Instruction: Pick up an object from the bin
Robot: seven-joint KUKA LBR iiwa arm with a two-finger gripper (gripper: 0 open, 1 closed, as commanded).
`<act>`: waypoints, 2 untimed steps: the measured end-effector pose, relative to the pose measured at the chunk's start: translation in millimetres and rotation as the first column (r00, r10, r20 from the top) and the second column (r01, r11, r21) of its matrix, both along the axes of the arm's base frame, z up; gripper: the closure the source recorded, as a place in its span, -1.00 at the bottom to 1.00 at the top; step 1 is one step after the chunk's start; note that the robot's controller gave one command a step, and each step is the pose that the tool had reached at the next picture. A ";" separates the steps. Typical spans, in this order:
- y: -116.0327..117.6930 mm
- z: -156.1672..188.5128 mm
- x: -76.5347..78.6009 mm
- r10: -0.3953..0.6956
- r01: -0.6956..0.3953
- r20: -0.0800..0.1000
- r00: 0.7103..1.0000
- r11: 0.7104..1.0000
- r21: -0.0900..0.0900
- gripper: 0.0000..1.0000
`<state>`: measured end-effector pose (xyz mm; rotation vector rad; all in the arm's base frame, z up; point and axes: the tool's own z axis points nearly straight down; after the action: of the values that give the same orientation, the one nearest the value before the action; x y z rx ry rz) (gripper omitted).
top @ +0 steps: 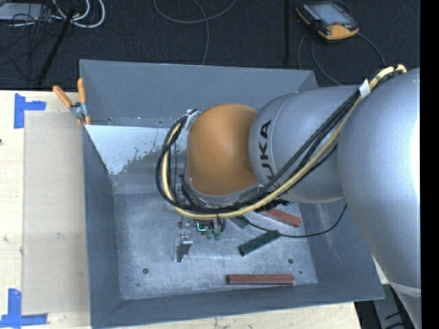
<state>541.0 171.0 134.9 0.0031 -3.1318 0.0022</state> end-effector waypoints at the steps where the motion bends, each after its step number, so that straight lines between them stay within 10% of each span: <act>1: -0.6 4.4 1.9 -0.003 0.003 0.007 1.000 1.000 0.001 -1.00; 2: -27.3 48.8 23.0 0.066 -0.066 0.005 0.998 0.998 0.002 -1.00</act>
Offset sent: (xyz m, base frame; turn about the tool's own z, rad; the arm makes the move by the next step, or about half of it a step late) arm 0.0798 -0.1014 0.1632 -0.2143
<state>564.0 143.7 183.7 0.1072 -3.1346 0.0000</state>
